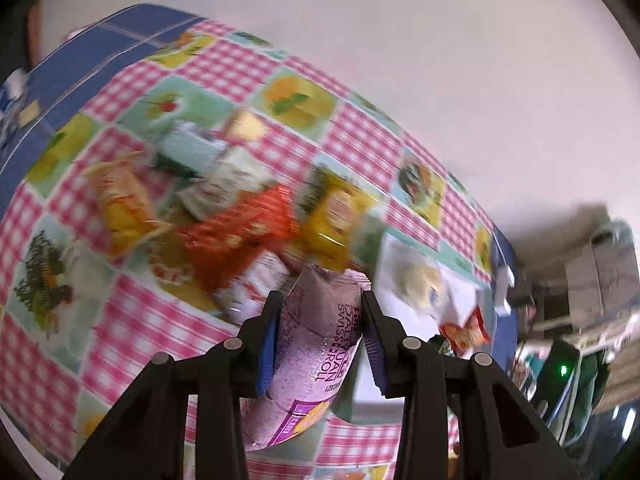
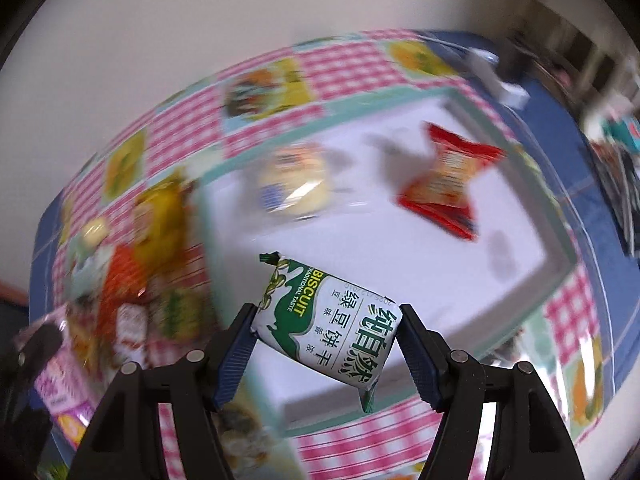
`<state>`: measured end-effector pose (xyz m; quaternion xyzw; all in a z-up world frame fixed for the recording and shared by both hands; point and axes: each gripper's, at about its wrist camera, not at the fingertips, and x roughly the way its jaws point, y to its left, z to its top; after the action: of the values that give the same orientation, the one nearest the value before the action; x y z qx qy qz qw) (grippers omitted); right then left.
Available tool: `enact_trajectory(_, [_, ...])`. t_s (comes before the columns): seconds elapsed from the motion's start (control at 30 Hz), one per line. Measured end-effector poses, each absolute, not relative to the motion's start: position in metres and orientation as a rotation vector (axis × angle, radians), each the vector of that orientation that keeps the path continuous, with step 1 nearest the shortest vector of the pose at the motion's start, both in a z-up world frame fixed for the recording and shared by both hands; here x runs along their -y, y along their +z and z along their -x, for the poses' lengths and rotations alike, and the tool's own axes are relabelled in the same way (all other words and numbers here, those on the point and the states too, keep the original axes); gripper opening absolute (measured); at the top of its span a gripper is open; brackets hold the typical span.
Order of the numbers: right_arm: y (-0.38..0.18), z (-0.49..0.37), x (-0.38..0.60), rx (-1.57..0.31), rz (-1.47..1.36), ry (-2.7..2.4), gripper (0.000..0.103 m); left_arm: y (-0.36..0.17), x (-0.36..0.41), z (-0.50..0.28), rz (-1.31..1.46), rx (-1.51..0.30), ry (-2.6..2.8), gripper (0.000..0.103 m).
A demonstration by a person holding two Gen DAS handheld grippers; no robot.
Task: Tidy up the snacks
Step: 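Carry both packs over the white tray and open both tools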
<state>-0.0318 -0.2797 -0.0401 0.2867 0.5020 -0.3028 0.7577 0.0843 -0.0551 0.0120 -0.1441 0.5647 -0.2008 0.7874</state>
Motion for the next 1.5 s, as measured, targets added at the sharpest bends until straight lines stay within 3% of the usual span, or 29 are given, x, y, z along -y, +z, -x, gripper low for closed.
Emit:
enact_trajectory(0.3, [-0.047, 0.081, 0.35, -1.066, -0.748, -0.86, 0.072, 0.004, 0.141, -0.046, 0.175, -1.216, -0.646, 0.04])
enact_trajectory(0.67, [-0.047, 0.09, 0.368, -1.055, -0.76, -0.91, 0.072, -0.024, 0.194, -0.04, 0.133, -1.242, -0.715, 0.04])
enact_trajectory(1.17, [-0.055, 0.081, 0.366, -1.098, -0.744, -0.877, 0.072, -0.049, 0.215, -0.042, 0.089, -1.297, -0.724, 0.04])
enact_trajectory(1.5, [-0.052, 0.082, 0.364, -1.09, -0.74, -0.873, 0.072, -0.03, 0.209, -0.041, 0.074, -1.267, -0.718, 0.042])
